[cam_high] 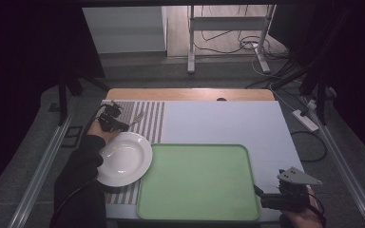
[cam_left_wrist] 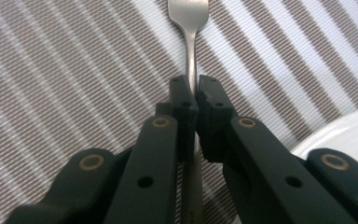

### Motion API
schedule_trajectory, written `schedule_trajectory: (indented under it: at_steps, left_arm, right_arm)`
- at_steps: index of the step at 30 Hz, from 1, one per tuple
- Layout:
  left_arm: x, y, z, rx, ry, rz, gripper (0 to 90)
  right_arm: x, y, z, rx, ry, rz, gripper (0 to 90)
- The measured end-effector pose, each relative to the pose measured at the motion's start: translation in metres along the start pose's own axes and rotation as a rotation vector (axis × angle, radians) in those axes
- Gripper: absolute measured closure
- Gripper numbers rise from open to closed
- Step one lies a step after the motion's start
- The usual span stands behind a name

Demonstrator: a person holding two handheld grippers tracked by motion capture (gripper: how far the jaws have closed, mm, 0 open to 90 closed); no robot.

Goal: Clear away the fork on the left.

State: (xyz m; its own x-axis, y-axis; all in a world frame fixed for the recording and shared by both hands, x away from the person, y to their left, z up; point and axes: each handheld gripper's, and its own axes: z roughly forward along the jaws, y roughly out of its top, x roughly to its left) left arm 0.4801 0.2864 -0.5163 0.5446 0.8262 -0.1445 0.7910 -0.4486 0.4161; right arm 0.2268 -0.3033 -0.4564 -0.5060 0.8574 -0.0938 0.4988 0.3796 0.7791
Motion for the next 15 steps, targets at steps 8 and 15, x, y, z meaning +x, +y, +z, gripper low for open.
schedule_trajectory:
  at_steps: [8, 15]
  left_arm:
    - [0.010, -0.007, -0.027, -0.010, 0.032, -0.012, 85.5]
    - [0.008, -0.009, -0.052, -0.014, 0.040, -0.004, 85.5]
  right_arm:
    - [0.000, 0.000, 0.000, -0.002, -0.002, 0.000, 0.0]
    - [0.001, 0.000, 0.000, 0.000, -0.001, -0.003, 0.0]
